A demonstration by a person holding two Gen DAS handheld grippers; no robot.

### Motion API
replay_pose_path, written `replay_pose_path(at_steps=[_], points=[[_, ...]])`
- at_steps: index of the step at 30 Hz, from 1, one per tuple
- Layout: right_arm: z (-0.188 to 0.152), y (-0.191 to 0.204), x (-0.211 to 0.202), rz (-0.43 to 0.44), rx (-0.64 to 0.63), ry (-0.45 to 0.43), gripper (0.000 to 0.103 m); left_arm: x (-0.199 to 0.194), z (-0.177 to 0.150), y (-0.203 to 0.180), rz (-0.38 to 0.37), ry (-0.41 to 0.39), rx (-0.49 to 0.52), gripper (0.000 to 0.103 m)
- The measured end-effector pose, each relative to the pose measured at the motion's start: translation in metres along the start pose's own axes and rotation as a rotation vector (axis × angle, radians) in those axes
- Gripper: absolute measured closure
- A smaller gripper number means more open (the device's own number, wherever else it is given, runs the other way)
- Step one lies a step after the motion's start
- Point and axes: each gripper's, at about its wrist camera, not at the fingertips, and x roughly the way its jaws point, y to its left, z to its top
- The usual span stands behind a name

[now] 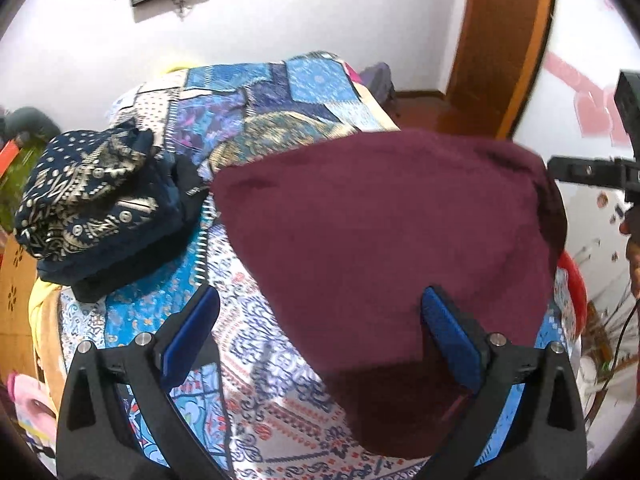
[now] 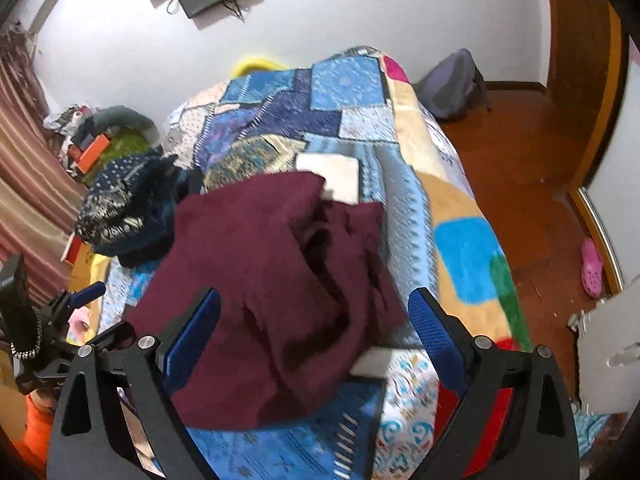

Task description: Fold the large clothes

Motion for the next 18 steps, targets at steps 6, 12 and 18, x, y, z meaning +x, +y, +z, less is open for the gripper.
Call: replay_pose_path(at_steps=[6,12,18], points=[[0.009,-0.008,0.026,0.051,0.043,0.046,0.010,0.015,0.009,0.045,0.045,0.003,-0.175,0.001],[0.001,-0.052,0.066,0.155,0.183,0.163,0.005,0.076,-0.007,0.079,-0.231,0.208,-0.429,0.001],[0.001,-0.072,0.094,0.287,0.244,0.259,0.000,0.111,-0.016,0.092,-0.426,0.283,-0.622,0.001]])
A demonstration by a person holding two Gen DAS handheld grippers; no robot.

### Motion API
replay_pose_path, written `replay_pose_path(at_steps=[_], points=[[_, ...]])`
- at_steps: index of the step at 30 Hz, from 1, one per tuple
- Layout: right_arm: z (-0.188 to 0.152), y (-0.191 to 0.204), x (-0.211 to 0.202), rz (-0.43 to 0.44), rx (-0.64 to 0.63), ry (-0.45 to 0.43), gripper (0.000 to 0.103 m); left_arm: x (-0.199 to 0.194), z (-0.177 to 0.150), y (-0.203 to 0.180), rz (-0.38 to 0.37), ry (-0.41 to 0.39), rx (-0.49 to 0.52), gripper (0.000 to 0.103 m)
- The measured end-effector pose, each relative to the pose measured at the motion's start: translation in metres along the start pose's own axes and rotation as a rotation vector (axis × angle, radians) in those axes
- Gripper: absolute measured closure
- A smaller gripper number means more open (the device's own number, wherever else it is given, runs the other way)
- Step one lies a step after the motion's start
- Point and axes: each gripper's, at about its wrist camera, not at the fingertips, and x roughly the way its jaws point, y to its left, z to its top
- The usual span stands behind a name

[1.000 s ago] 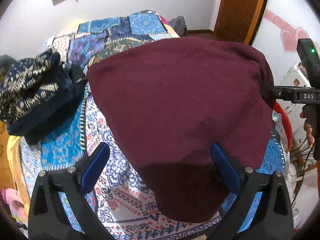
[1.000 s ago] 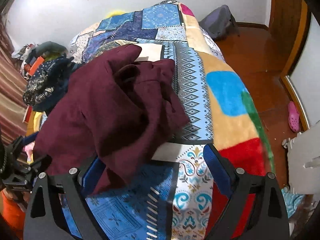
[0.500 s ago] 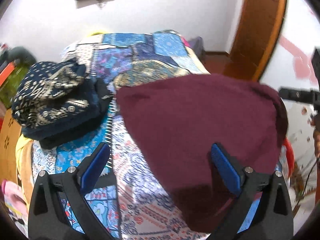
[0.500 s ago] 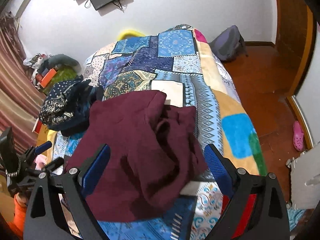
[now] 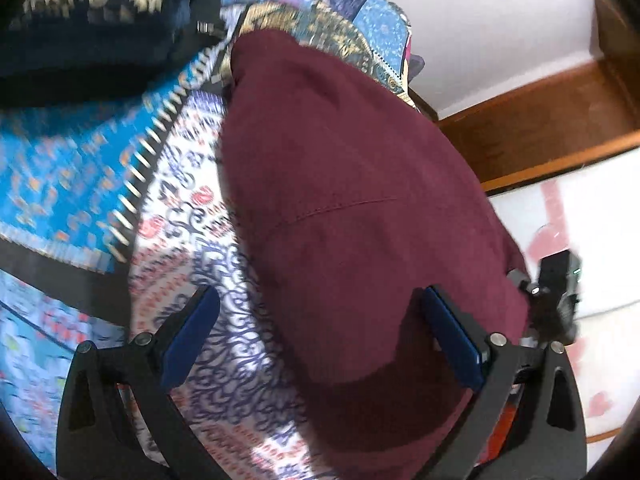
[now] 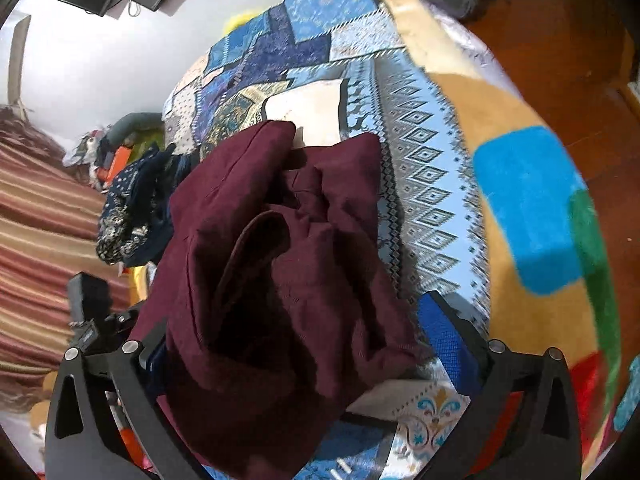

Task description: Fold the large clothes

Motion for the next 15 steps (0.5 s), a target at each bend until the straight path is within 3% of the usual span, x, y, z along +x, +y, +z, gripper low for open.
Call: replay_pose_path(at_steps=[6,12,13,15], points=[[0.017,-0.008,0.026,0.070,0.058,0.100,0.000,0.027,0.008,0.004,-0.118,0.068,-0.089,0.001],[0.027,-0.007,0.030,0.083,0.073,0.111,0.000,0.039,0.014,-0.014,-0.121,0.073,-0.064,0.001],[0.027,-0.006,0.029,0.083,0.069,0.103,0.001,0.039,0.013,-0.016,-0.119,0.070,-0.059,0.002],[0.025,-0.005,0.024,0.100,0.083,0.094,0.015,0.038,0.013,-0.022,-0.108,0.062,-0.040,0.009]])
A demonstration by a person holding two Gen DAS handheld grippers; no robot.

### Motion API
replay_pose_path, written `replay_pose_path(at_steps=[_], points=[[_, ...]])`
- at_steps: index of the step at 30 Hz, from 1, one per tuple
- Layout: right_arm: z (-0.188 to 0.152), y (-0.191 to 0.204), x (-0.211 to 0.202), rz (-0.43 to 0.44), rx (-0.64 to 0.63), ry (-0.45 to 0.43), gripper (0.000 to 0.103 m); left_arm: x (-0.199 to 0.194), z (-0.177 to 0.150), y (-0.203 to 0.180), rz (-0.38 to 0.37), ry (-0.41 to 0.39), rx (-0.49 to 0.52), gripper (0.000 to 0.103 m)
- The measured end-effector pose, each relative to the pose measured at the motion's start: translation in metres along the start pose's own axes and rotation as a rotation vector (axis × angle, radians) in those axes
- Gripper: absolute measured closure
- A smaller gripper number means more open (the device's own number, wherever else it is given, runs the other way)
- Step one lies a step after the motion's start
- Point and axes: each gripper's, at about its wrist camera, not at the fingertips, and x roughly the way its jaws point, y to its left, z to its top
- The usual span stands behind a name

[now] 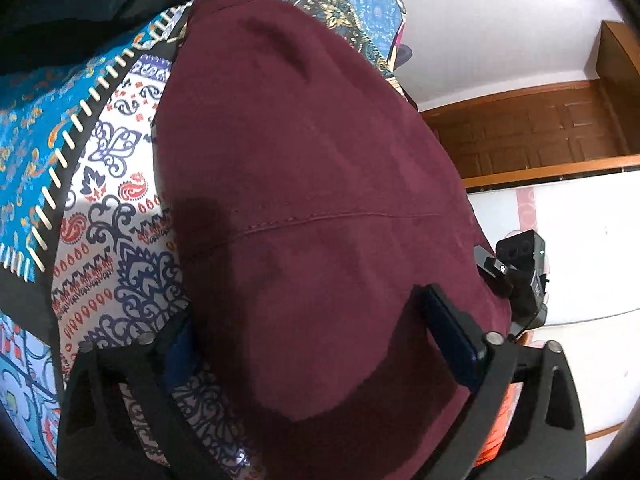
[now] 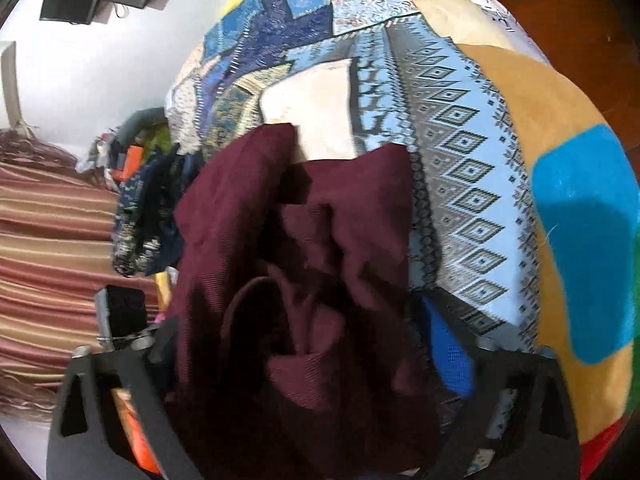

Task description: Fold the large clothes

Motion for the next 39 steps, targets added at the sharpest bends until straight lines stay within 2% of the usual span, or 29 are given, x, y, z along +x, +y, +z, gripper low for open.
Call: replay_pose_path(at_steps=[1,2,3,4,6,9,12,17,20,26,31,34,39], points=[[-0.002,0.001,-0.003,-0.008,0.001,-0.009,0.020,-0.002,-0.001,-0.003,0.004,-0.008,0.011,0.011],[-0.004,0.003,-0.006,-0.015,-0.006,-0.016,0.023,-0.004,0.000,-0.005,0.007,-0.014,0.019,0.018],[-0.006,0.005,-0.009,-0.016,-0.008,-0.023,0.031,-0.009,-0.001,-0.006,0.010,-0.023,0.030,0.026],[-0.007,0.007,-0.012,-0.014,-0.005,-0.028,0.042,-0.014,0.001,-0.007,0.014,-0.034,0.038,0.030],[-0.007,0.011,-0.016,-0.012,0.000,-0.035,0.052,-0.026,0.003,-0.014,0.011,-0.058,0.057,0.047],[-0.010,0.027,-0.023,-0.035,-0.008,-0.055,0.062,-0.044,0.006,-0.028,0.008,-0.099,0.116,0.063],[-0.012,0.049,-0.028,-0.034,-0.031,-0.075,0.069,-0.067,0.004,-0.048,0.016,-0.142,0.190,0.070],[-0.014,0.105,-0.040,-0.051,-0.120,-0.141,0.070,-0.120,0.007,-0.068,0.012,-0.211,0.278,0.072],[-0.011,0.147,-0.049,-0.043,-0.195,-0.196,0.071,-0.168,0.008,-0.076,-0.004,-0.281,0.327,0.072],[0.010,0.239,-0.043,0.017,-0.344,-0.272,0.071,-0.266,0.035,-0.083,-0.001,-0.422,0.398,0.072],[0.034,0.321,-0.002,0.049,-0.474,-0.275,0.071,-0.342,0.066,-0.056,0.029,-0.512,0.401,0.072],[0.045,0.349,0.027,0.067,-0.515,-0.267,0.071,-0.372,0.094,-0.032,0.053,-0.558,0.368,0.072],[0.079,0.371,0.113,0.089,-0.515,-0.217,0.071,-0.381,0.153,0.033,0.108,-0.576,0.303,0.071]])
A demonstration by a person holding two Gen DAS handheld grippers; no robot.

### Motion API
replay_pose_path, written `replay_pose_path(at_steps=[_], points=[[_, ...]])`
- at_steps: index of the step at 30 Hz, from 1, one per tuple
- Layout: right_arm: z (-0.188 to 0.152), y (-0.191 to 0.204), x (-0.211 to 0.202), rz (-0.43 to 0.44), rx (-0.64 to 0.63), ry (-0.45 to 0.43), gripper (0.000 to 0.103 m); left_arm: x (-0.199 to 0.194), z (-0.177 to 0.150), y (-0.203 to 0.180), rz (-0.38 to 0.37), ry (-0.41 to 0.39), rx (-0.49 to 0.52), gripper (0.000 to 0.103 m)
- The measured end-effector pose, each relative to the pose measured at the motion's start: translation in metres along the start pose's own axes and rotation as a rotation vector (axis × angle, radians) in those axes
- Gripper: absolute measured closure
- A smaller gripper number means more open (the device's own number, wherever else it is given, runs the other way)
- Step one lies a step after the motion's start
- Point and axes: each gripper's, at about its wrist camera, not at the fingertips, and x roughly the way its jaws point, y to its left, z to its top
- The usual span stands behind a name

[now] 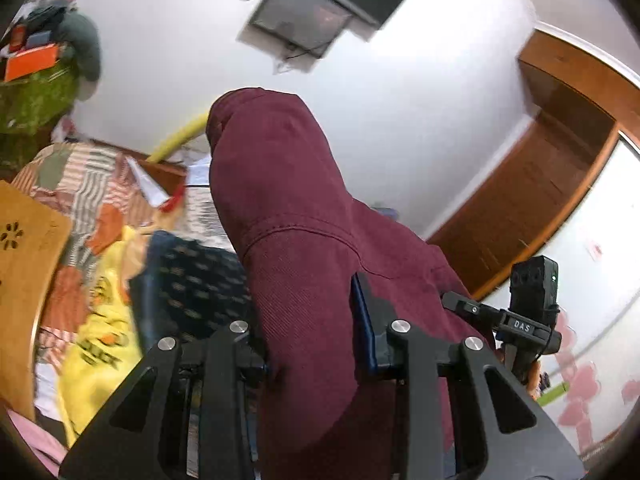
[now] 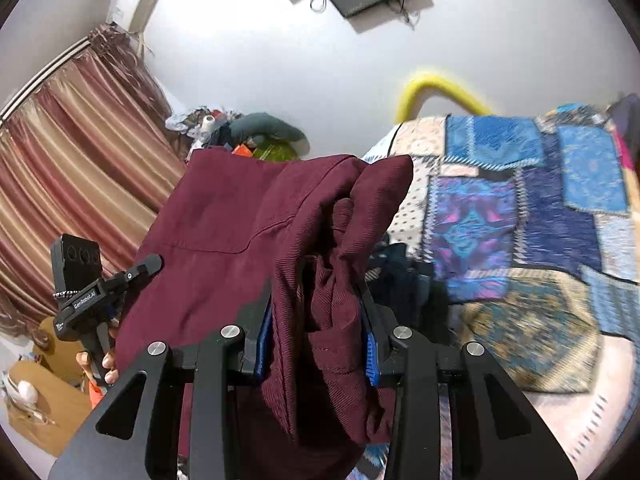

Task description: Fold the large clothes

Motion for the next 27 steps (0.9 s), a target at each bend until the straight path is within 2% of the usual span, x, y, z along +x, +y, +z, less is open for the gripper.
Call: replay_pose_path(at_steps=[2,6,8,11,14,17,20,25,27], points=[[0.000,-0.008,0.036,-0.016,0.002,0.035,0.071,0.024,0.001,0.038,0.043,0.034,-0.048,0.071],[-0.017,-0.050,0.123,-0.121,0.014,0.202,0.071,0.092,-0.023,0.116,0.176,0.172,-0.134,0.065],[-0.028,-0.072,0.145,-0.134,0.033,0.240,0.069,0.109,-0.036,0.133,0.186,0.187,-0.122,0.062],[-0.033,-0.086,0.142,-0.128,0.041,0.229,0.064,0.111,-0.043,0.138,0.178,0.160,-0.103,0.042],[-0.030,-0.088,0.124,-0.145,0.057,0.218,0.059,0.105,-0.040,0.120,0.255,0.159,-0.043,0.041],[-0.027,-0.064,0.102,-0.211,0.003,0.162,0.059,0.093,-0.041,0.096,0.358,0.147,0.048,0.042],[-0.025,-0.032,0.070,-0.217,-0.044,0.099,0.059,0.071,-0.049,0.065,0.422,0.126,0.132,0.042],[-0.030,0.018,0.012,-0.211,-0.151,-0.010,0.059,0.011,-0.067,0.003,0.449,0.014,0.237,0.042],[-0.035,0.041,-0.016,-0.198,-0.196,-0.061,0.059,-0.016,-0.076,-0.024,0.424,-0.039,0.280,0.042]])
